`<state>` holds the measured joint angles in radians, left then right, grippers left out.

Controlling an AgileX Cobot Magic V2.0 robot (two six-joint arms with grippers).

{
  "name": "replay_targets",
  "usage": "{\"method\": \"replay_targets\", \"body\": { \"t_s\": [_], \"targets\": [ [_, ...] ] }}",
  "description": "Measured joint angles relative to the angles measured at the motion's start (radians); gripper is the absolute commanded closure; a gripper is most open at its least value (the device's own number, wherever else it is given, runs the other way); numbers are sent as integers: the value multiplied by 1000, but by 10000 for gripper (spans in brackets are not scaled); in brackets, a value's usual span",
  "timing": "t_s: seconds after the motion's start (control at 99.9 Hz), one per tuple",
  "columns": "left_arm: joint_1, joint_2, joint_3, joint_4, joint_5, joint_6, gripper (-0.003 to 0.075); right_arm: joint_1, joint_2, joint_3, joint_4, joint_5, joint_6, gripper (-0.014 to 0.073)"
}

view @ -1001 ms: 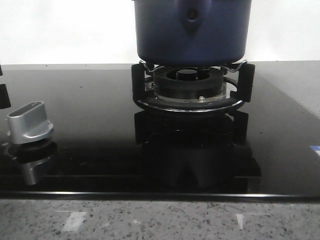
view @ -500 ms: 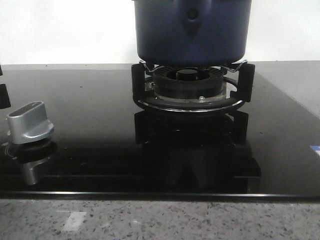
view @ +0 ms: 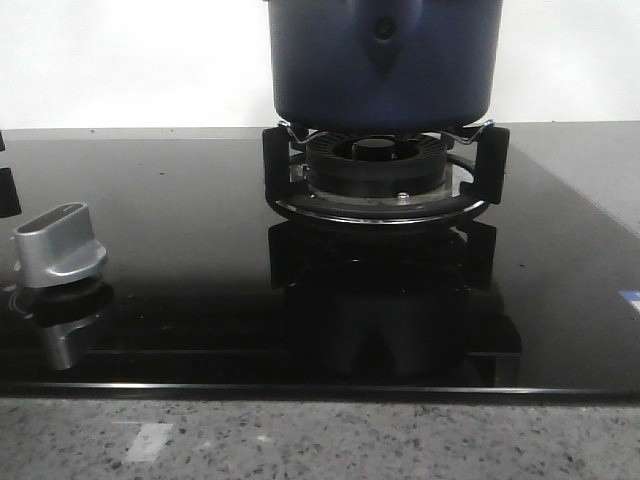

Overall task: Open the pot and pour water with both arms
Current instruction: 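Tilt the bowl with the right gripper to pour water into the saucepan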

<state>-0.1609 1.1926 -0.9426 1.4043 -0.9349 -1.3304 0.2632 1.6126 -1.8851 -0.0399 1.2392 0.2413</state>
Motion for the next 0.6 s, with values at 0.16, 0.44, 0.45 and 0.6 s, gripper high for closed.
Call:
{"method": "replay_targets", "body": {
  "t_s": [0.16, 0.44, 0.45, 0.6],
  "targets": [
    [0, 0, 0, 0, 0, 0, 406, 56, 12, 0, -145, -37, 34, 639],
    [0, 0, 0, 0, 0, 0, 406, 148, 24, 0, -334, -99, 86, 639],
    [0, 0, 0, 0, 0, 0, 406, 151, 26, 0, -348, -99, 89, 639],
    [0, 0, 0, 0, 2, 0, 406, 214, 44, 0, -497, -75, 125, 639]
  ]
}}
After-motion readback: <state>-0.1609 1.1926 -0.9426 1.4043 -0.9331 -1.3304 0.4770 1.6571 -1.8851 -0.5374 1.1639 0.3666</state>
